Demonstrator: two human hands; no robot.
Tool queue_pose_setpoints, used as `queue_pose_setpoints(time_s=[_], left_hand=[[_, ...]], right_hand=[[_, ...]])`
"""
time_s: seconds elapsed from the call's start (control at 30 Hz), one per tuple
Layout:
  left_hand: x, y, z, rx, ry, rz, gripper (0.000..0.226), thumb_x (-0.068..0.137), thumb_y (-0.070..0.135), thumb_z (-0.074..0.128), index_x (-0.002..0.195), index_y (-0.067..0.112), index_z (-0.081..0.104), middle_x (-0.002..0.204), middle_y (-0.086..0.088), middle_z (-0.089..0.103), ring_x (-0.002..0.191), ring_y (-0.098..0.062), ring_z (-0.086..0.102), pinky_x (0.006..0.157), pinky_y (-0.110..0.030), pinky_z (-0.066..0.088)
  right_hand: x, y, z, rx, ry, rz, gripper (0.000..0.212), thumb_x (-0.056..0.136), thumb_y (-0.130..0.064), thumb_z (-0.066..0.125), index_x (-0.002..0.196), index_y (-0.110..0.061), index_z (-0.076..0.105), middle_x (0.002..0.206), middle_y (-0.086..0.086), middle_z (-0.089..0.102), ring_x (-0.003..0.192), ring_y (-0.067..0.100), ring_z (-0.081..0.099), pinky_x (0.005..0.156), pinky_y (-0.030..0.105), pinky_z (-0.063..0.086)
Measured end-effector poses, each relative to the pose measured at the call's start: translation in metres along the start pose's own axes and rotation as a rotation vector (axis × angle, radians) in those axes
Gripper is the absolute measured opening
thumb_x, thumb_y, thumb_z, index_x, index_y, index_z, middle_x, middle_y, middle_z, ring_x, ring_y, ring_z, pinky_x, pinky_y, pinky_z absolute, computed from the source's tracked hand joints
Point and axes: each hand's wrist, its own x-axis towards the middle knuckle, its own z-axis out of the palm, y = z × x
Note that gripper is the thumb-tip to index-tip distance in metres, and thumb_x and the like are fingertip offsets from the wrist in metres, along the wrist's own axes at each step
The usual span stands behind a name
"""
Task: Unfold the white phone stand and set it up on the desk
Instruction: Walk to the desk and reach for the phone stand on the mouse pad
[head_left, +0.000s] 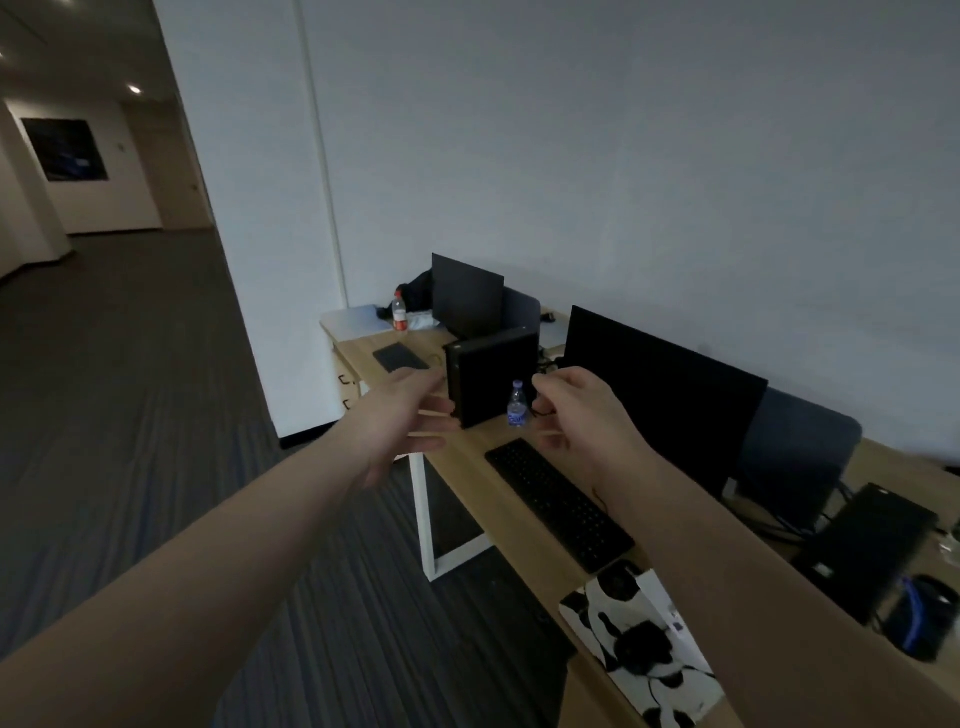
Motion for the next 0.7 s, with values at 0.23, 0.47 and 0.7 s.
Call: queue_pose_setpoints(time_s=[0.23, 0.47, 0.7], left_hand=[[0.102, -0.002, -0.004, -0.011, -0.151, -0.058, 0.041, 0.100, 0.039, 0.060, 0.132, 0.013, 0.060, 0.119, -0.012, 0.073, 0.104, -0.026, 0.075, 0.079, -0.037, 0.061], [0.170, 0.011, 0.027, 0.013, -0.460, -0.014, 0.039, 0.102, 0.039, 0.057, 0.132, 0.014, 0.056, 0.118, -0.010, 0.072, 0.104, -0.024, 0.075, 0.090, -0.040, 0.061], [0.180, 0.006, 0.095, 0.028, -0.715, -0.020, 0.044, 0.103, 0.041, 0.055, 0.137, 0.012, 0.057, 0.117, -0.011, 0.074, 0.104, -0.025, 0.076, 0.091, -0.042, 0.061]], right_hand=[[0.054, 0.003, 0.014, 0.000, 0.170, -0.016, 0.017, 0.100, -0.029, 0.060, 0.109, -0.017, 0.066, 0.093, 0.005, 0.066, 0.077, 0.018, 0.063, 0.072, 0.036, 0.053], [0.066, 0.005, 0.000, 0.008, 0.483, 0.034, 0.017, 0.100, -0.034, 0.061, 0.110, -0.020, 0.066, 0.108, 0.008, 0.070, 0.091, 0.020, 0.068, 0.075, 0.034, 0.060], [0.029, 0.020, -0.038, -0.030, 0.762, 0.079, 0.016, 0.098, -0.033, 0.061, 0.107, -0.021, 0.064, 0.098, 0.007, 0.067, 0.084, 0.020, 0.066, 0.071, 0.039, 0.063]])
